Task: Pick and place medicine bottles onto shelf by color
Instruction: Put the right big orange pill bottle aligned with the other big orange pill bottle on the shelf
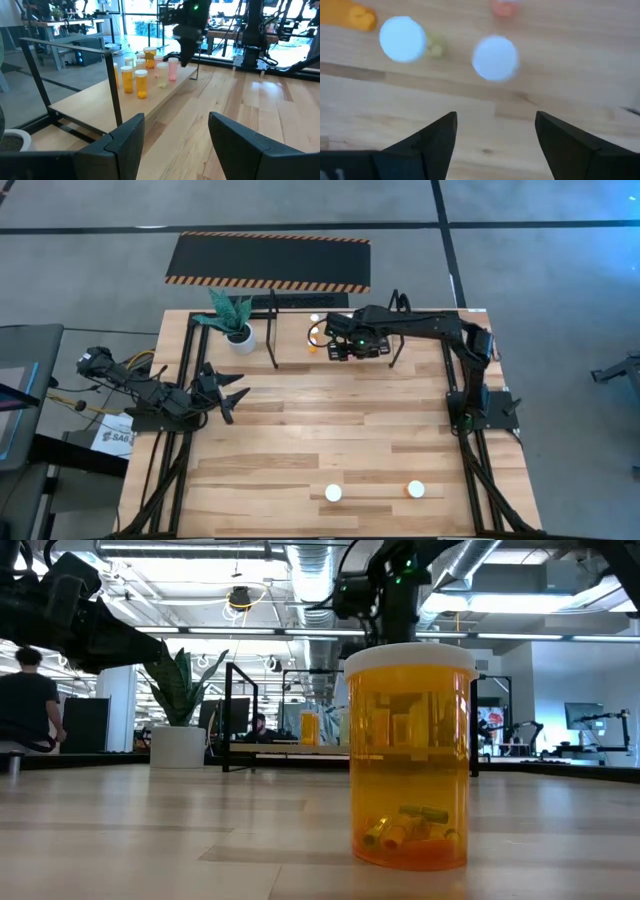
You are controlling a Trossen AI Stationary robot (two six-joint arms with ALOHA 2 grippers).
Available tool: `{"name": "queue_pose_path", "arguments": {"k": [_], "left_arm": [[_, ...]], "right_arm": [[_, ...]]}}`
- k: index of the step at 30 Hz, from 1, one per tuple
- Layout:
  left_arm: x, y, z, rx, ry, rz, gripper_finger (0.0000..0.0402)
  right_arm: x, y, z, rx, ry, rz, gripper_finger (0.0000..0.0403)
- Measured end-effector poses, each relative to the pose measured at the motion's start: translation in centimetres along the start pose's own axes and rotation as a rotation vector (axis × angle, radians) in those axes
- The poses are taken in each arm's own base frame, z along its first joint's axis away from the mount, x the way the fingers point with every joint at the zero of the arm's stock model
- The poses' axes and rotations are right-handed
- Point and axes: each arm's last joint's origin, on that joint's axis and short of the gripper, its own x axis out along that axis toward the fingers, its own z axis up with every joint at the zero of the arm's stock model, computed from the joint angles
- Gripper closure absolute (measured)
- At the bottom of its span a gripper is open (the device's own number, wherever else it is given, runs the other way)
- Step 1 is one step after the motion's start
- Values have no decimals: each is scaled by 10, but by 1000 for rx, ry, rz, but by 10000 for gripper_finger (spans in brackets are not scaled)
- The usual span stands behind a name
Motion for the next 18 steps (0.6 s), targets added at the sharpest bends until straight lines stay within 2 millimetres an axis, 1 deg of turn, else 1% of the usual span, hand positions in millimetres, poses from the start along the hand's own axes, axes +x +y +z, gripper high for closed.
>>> {"name": "queue_pose_path", "arguments": {"k": [3, 5, 8, 10, 13, 18], "left_arm": [[0, 0, 0, 0, 0, 0, 193], [0, 0, 0, 0, 0, 0, 193], [0, 0, 0, 0, 0, 0, 193], [0, 0, 0, 0, 0, 0, 193], [0, 0, 0, 0, 0, 0, 193], [0, 0, 0, 0, 0, 0, 193]], "right_arm": [[-13, -2, -10, 36, 11, -6, 112], [-22, -8, -16, 68, 12, -5, 114], [-32, -20, -32, 112, 16, 10, 120], [-38, -30, -47, 148, 20, 13, 123], [-41, -47, -76, 215, 33, 2, 126], [-39, -68, -128, 353, 64, -28, 127]]}}
